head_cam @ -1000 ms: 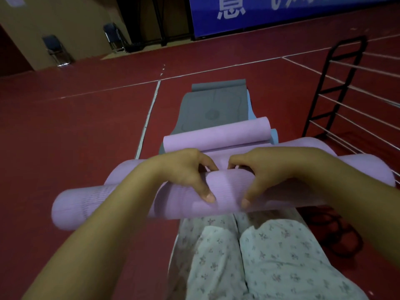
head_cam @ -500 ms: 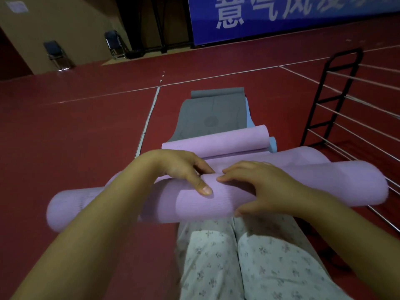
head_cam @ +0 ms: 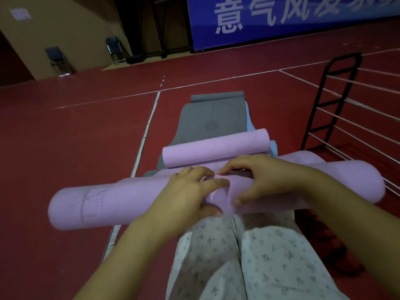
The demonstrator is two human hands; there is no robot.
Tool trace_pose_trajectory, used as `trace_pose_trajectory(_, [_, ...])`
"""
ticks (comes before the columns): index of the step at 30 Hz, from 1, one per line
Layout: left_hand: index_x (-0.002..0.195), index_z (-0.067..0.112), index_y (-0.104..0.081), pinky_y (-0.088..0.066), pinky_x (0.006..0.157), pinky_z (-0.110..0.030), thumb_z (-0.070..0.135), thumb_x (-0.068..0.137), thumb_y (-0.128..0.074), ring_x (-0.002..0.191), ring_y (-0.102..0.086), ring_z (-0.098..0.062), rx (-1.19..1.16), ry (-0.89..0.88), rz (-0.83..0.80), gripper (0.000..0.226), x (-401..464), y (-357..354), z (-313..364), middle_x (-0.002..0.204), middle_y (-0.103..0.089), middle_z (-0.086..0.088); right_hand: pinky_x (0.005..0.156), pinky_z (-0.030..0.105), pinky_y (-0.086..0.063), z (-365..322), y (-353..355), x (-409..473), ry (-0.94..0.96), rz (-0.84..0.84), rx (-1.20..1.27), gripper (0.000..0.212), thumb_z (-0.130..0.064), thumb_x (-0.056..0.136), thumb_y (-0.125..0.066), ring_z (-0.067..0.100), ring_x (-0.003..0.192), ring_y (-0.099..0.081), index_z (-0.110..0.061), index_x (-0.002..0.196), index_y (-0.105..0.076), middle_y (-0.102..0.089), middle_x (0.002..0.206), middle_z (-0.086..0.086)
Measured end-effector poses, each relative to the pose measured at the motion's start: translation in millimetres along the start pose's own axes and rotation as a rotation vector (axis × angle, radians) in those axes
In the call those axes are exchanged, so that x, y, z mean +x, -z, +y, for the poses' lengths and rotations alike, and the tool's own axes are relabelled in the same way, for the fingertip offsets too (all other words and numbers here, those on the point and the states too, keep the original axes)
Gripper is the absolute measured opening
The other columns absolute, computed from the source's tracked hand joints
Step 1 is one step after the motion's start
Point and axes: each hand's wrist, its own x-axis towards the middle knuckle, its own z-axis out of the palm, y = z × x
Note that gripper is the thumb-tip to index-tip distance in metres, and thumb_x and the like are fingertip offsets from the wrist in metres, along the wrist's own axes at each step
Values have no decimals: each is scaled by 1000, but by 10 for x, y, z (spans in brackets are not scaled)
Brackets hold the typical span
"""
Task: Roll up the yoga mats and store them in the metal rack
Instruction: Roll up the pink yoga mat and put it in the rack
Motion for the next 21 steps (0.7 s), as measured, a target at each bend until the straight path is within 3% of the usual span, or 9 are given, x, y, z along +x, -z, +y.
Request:
trace_pose_trajectory(2, [119, 40, -55, -52, 82, -44, 51, 66, -66, 97, -61, -29, -21, 18, 3, 56, 37, -12, -22, 111, -63, -2, 91, 12, -42, 15, 24, 45, -11, -25, 11, 60, -50, 56, -75, -15, 106, -51, -47, 113, -58, -57, 110, -36])
trace_pose_trajectory(4, [120, 31, -63, -48, 85, -33, 41, 67, -74, 98, -62, -28, -37, 15, 2, 55, 91, 29, -29, 111, -64, -4, 92, 8, -41, 42, 47, 86, -21, -41, 25, 55, -41, 62, -82, -17, 107, -50, -48, 111, -58, -58, 112, -35])
trace_pose_trajectory(6, [126, 30, -60, -42, 85, -27, 35, 73, -77, 104, -58, -24, -39, 51, -61, 56, 172, 112, -22, 116, -62, -4, 93, 5, -38, 65, 76, 120, -33, -60, 39, 55, -32, 68, -83, -18, 110, -49, -49, 112, -57, -57, 115, -35])
trace_pose_trajectory(10, [130, 33, -56, -36, 82, -21, 38, 75, -77, 101, -56, -19, -60, 93, -159, 59, 357, 204, -102, 113, -60, -2, 96, 8, -36, 71, 177, 172, -71, -84, -29, 60, -36, 71, -81, -8, 114, -50, -38, 125, -58, -57, 122, -26])
trace_pose_trajectory(15, [127, 34, -58, -39, 84, -15, 36, 74, -78, 97, -56, -9, -221, 165, -262, 57, 505, 271, -268, 112, -65, 9, 96, 13, -31, -15, 253, 56, -24, 130, -179, 61, -38, 69, -81, -4, 113, -45, -37, 126, -57, -50, 118, -24])
trace_pose_trajectory(19, [126, 32, -59, -38, 79, -7, 33, 76, -77, 82, -53, 3, -301, 169, -347, 53, 622, 317, -360, 96, -60, 20, 90, 3, -29, -24, 128, -73, 57, 170, -190, 58, -34, 73, -79, -4, 109, -44, -31, 127, -58, -54, 119, -14])
trace_pose_trajectory(21, [124, 36, -60, -40, 86, -12, 34, 77, -77, 90, -55, 3, -338, 187, -386, 51, 677, 333, -419, 104, -62, 18, 90, 4, -30, 0, 41, -106, 82, 193, -192, 62, -39, 70, -80, -4, 107, -43, -26, 127, -59, -56, 120, -8])
